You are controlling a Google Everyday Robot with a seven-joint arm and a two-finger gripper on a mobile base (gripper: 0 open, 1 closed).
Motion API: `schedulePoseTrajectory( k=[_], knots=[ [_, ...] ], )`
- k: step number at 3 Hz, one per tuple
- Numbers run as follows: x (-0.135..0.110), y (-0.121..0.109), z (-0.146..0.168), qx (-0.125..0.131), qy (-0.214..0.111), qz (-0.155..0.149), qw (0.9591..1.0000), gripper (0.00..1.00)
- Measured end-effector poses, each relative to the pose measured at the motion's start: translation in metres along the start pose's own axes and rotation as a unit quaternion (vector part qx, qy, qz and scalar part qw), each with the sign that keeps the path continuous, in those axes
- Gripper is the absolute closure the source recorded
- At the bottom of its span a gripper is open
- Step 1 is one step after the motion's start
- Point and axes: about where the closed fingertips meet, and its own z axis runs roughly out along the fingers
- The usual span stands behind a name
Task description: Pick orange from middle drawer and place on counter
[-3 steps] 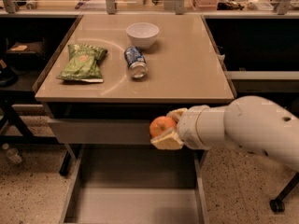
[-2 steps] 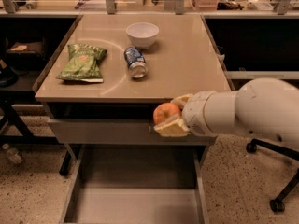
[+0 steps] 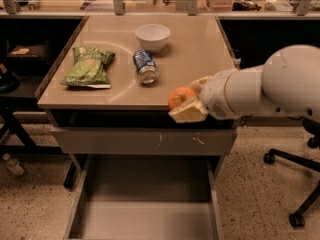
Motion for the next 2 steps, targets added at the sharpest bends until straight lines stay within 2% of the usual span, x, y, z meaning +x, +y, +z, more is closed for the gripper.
schedulePoseTrajectory(
  k=[2],
  knots=[
    [-0.021,-0.078,0.016,-0.002,0.038,0.015,0.9992,1.00]
  ],
)
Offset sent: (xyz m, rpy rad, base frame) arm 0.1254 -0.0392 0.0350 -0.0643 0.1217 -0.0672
